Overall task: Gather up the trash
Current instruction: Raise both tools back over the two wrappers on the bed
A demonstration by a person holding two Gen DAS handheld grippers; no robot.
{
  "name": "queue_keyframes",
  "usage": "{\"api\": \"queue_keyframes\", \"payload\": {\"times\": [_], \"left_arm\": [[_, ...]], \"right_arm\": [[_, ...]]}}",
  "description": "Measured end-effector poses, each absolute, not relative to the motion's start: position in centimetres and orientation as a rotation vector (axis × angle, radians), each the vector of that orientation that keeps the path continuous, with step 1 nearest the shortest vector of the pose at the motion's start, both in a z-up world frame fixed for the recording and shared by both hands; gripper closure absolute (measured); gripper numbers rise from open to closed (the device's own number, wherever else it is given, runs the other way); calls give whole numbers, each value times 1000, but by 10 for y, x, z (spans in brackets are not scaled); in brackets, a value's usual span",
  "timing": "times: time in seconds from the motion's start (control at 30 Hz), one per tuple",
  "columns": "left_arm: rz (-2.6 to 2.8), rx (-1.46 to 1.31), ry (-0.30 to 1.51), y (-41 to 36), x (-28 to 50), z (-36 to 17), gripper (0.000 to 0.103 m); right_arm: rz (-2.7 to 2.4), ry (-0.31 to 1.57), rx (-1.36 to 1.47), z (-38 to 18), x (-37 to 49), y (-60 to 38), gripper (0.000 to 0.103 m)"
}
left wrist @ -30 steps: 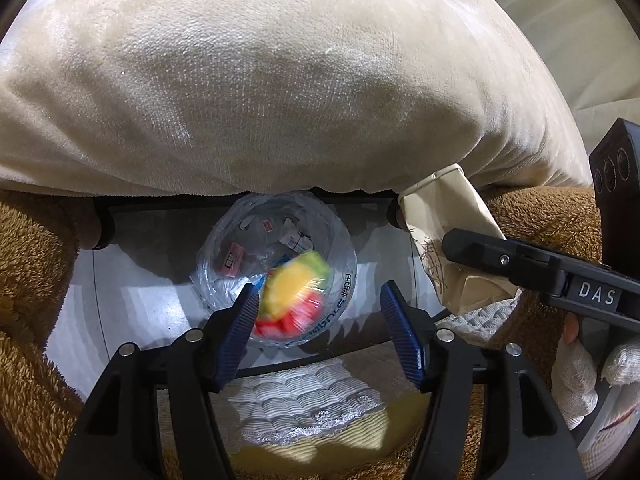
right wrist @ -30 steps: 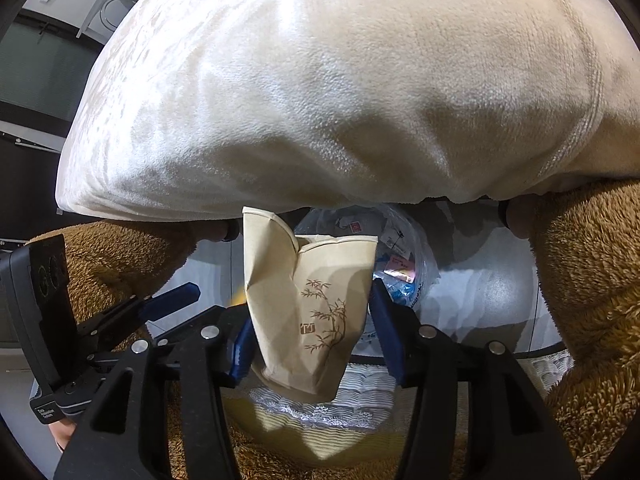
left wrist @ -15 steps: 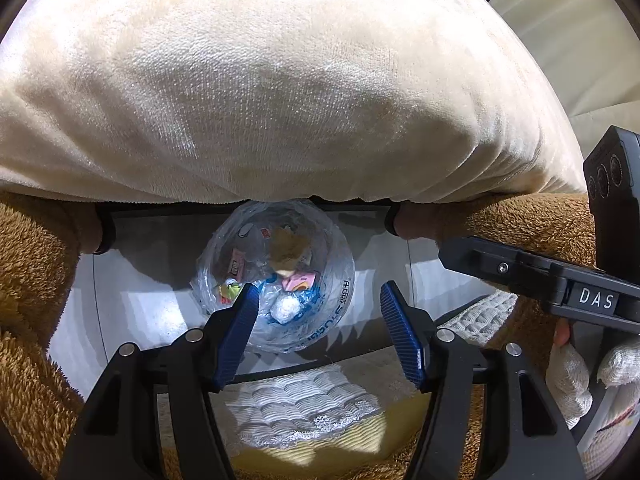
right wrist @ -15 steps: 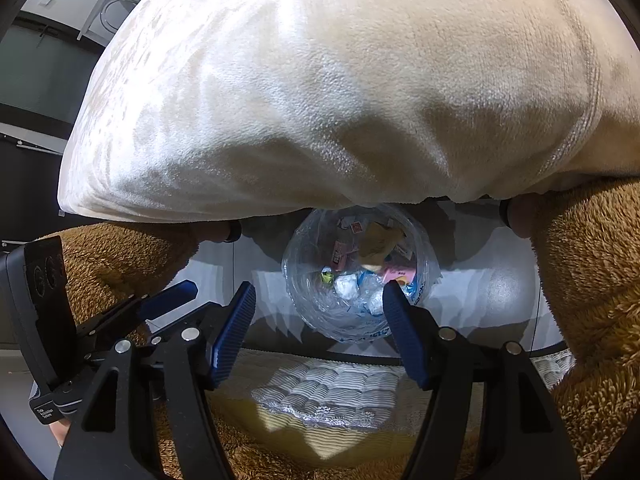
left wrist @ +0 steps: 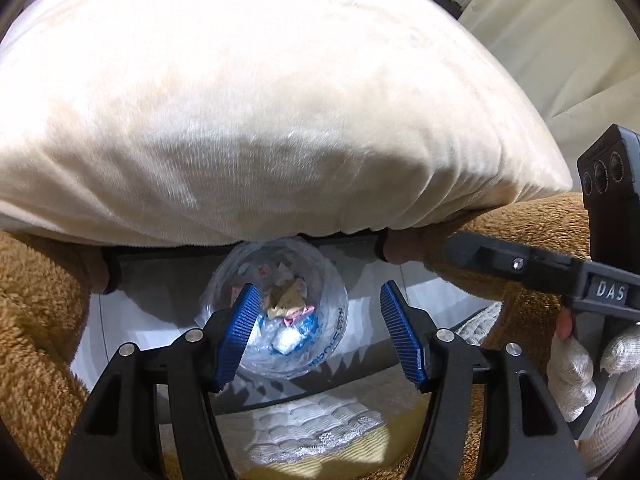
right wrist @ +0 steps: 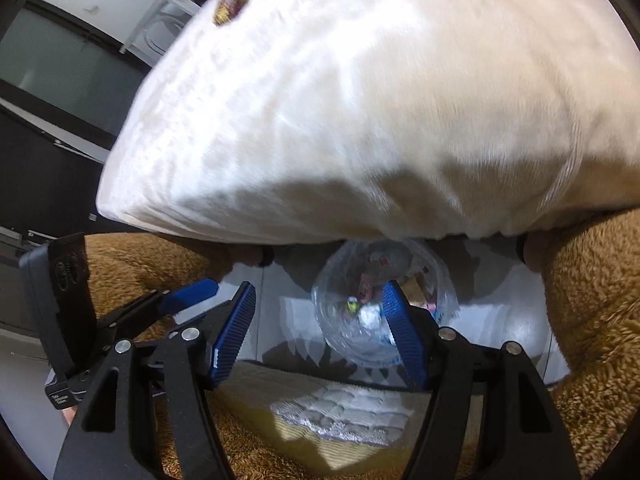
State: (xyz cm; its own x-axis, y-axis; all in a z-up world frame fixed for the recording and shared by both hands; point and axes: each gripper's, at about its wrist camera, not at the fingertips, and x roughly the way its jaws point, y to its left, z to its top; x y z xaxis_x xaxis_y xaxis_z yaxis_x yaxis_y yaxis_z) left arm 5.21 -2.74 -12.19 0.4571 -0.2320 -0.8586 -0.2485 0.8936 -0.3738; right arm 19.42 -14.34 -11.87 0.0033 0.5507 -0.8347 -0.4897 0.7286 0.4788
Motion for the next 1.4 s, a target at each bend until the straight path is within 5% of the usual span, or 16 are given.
{"api": "queue_keyframes", "payload": {"times": [0.27, 1.1, 1.17, 1.4], "left_arm": [[3, -439, 958, -17, 51, -88, 41], [111, -367, 720, 103, 130, -7, 33], [117, -360, 716, 111, 139, -5, 33], [118, -323, 692, 134, 166, -2, 18]], "right_arm": [[921, 1112, 121, -72, 197, -154, 37], [872, 979, -7, -33, 341, -48, 37], [861, 966, -10, -34, 352, -36, 25], [843, 926, -50, -43, 387, 10, 15]]}}
